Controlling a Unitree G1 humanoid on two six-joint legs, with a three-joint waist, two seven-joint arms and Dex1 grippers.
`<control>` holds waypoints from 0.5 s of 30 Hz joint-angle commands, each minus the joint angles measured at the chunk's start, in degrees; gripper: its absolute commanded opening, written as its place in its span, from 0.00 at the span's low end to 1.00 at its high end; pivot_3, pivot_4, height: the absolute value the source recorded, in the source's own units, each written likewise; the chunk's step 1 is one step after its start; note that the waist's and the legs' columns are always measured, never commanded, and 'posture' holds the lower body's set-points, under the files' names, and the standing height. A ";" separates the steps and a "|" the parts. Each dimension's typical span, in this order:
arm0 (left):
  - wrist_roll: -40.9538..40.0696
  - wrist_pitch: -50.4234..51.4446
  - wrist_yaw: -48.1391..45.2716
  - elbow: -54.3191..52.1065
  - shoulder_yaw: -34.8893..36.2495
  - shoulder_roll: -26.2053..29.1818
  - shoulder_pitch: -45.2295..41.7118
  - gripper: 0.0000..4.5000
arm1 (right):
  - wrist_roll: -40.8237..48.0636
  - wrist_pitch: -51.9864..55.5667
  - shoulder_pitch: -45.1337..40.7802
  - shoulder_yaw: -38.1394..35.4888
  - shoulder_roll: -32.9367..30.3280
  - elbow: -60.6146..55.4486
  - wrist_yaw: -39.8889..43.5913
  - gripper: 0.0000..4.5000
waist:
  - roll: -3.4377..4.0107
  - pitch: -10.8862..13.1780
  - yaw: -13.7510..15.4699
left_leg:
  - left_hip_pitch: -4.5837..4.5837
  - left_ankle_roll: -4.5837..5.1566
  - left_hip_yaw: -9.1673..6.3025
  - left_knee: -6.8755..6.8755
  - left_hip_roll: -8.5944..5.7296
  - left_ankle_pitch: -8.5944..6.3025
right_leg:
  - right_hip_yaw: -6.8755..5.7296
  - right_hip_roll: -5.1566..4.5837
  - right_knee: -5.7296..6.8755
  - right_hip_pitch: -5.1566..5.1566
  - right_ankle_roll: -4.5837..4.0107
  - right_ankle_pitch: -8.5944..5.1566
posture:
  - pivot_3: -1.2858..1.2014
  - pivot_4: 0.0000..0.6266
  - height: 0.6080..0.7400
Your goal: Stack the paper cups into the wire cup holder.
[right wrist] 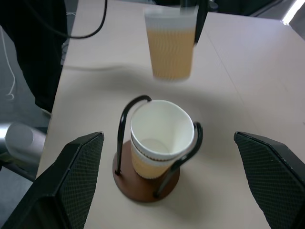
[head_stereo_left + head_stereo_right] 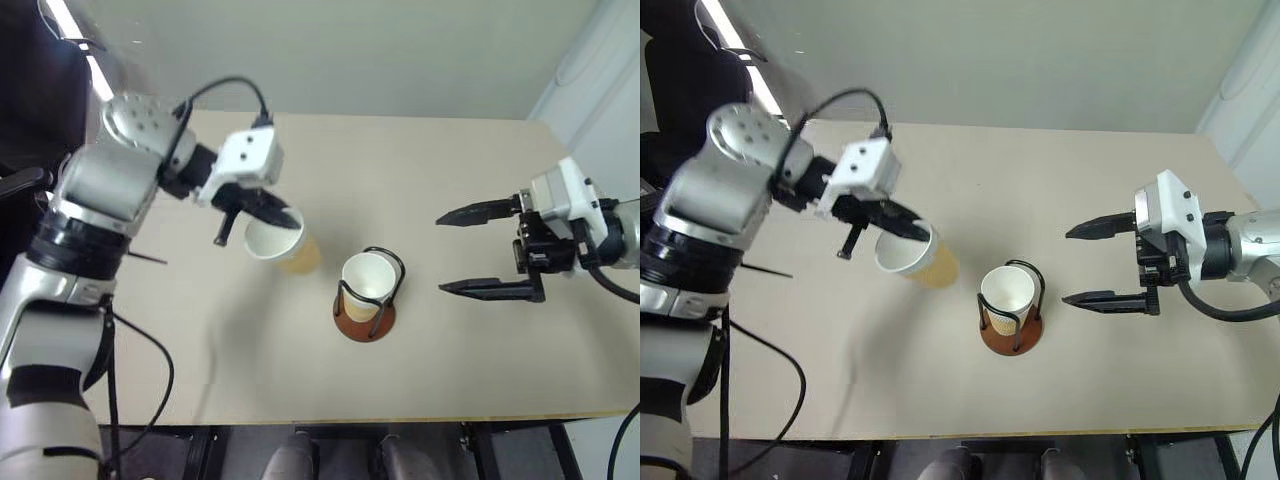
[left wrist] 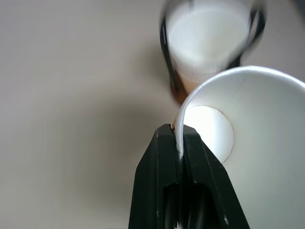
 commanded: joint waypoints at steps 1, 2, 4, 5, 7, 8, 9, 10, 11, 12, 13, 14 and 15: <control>-3.88 0.85 -1.88 -0.13 -0.58 -0.44 -3.78 0.01 | 0.11 0.33 1.00 -3.25 -1.15 -1.45 -0.88 1.00 | 0.00 0.00 -0.08 | 0.02 0.00 0.00 -0.01 0.01 0.00 | 0.00 0.01 0.01 0.00 0.00 0.00 | 0.52 0.24 1.00; -5.04 1.75 -1.88 0.17 -0.53 -1.09 -4.94 0.01 | 0.21 0.61 1.66 -3.70 -1.29 -1.68 -1.15 1.00 | 0.00 0.00 -0.07 | 0.02 0.00 -0.01 -0.02 0.02 0.00 | 0.00 0.02 0.01 0.00 0.00 0.00 | 0.52 0.24 1.00; -7.20 3.07 -1.88 0.55 -0.91 -2.07 -6.61 0.01 | 0.30 0.98 2.82 -4.38 -1.44 -2.19 -1.78 1.00 | 0.00 0.00 -0.01 | 0.02 -0.01 -0.01 0.00 0.02 0.01 | -0.01 0.02 0.02 0.00 0.00 0.00 | 0.52 0.24 1.00; -7.83 3.10 -1.88 0.81 -1.40 -2.45 -7.14 0.01 | 0.21 0.99 3.27 -4.59 -1.40 -2.40 -2.10 1.00 | 0.00 0.00 0.00 | 0.01 -0.01 0.00 0.01 0.02 0.01 | 0.00 0.01 0.00 0.00 0.01 0.00 | 0.52 0.24 1.00; -7.79 1.93 -1.88 1.74 -2.94 -3.38 -7.95 0.01 | 0.07 0.84 4.22 -5.10 -1.26 -2.77 -2.64 1.00 | 0.00 0.00 0.05 | 0.00 0.00 0.00 0.02 0.01 0.00 | 0.00 0.01 -0.02 0.01 0.02 0.01 | 0.52 0.24 1.00; -7.89 1.60 -1.88 2.27 -3.76 -3.91 -8.43 0.01 | 0.13 0.87 4.72 -5.47 -1.26 -3.03 -2.87 1.00 | 0.00 0.00 0.06 | 0.01 0.00 0.00 0.01 0.01 0.00 | 0.00 0.01 -0.03 0.02 0.02 0.01 | 0.52 0.24 1.00; -7.93 1.06 -1.88 2.90 -4.59 -4.33 -8.92 0.01 | 0.19 0.90 5.07 -5.70 -1.24 -3.26 -3.12 1.00 | 0.00 0.00 0.05 | 0.01 0.00 0.00 0.01 0.01 0.00 | 0.00 0.01 -0.03 0.02 0.02 0.01 | 0.52 0.24 1.00; -7.80 0.40 -1.88 3.71 -5.40 -4.85 -9.48 0.01 | 0.28 1.00 5.38 -5.93 -1.22 -3.54 -3.45 1.00 | 0.00 0.00 0.08 | 0.01 0.00 0.00 0.01 0.01 0.00 | 0.00 0.01 -0.02 0.02 0.02 0.01 | 0.52 0.24 1.00; -7.89 -0.06 -1.88 4.44 -6.14 -5.27 -9.98 0.01 | 0.35 1.07 5.59 -6.10 -1.18 -3.79 -3.75 1.00 | 0.00 0.00 0.11 | 0.01 0.00 -0.01 0.03 0.02 0.00 | 0.00 0.01 0.00 0.02 0.02 0.01 | 0.52 0.24 1.00; -8.06 -0.46 -1.88 4.99 -6.88 -5.56 -10.40 0.01 | 0.43 1.11 5.83 -6.31 -1.15 -4.01 -4.02 1.00 | 0.00 0.00 0.09 | 0.01 0.00 -0.01 0.04 0.02 0.01 | 0.00 0.01 0.00 0.02 0.03 0.01 | 0.52 0.24 1.00; -7.75 -1.32 -1.88 5.67 -7.82 -5.98 -10.70 0.01 | 0.49 1.17 6.17 -6.57 -1.14 -4.25 -4.29 1.00 | 0.00 0.00 0.05 | 0.01 0.00 0.00 0.04 0.02 0.00 | 0.00 0.01 -0.01 0.02 0.04 0.02 | 0.52 0.24 1.00; -7.40 -2.18 -1.88 6.48 -8.77 -6.61 -10.98 0.01 | 0.55 1.15 6.62 -6.90 -1.14 -4.51 -4.51 1.00 | 0.00 0.00 0.03 | 0.01 0.00 0.00 0.04 0.02 0.00 | 0.01 0.01 -0.01 0.02 0.05 0.02 | 0.52 0.24 1.00; -6.70 -3.40 -1.88 7.48 -9.56 -7.32 -11.22 0.01 | 0.64 1.21 6.93 -7.14 -1.11 -4.75 -4.75 1.00 | 0.00 0.00 0.07 | 0.01 0.00 0.01 0.04 0.01 0.00 | 0.01 0.01 -0.02 0.02 0.05 0.03 | 0.52 0.24 1.00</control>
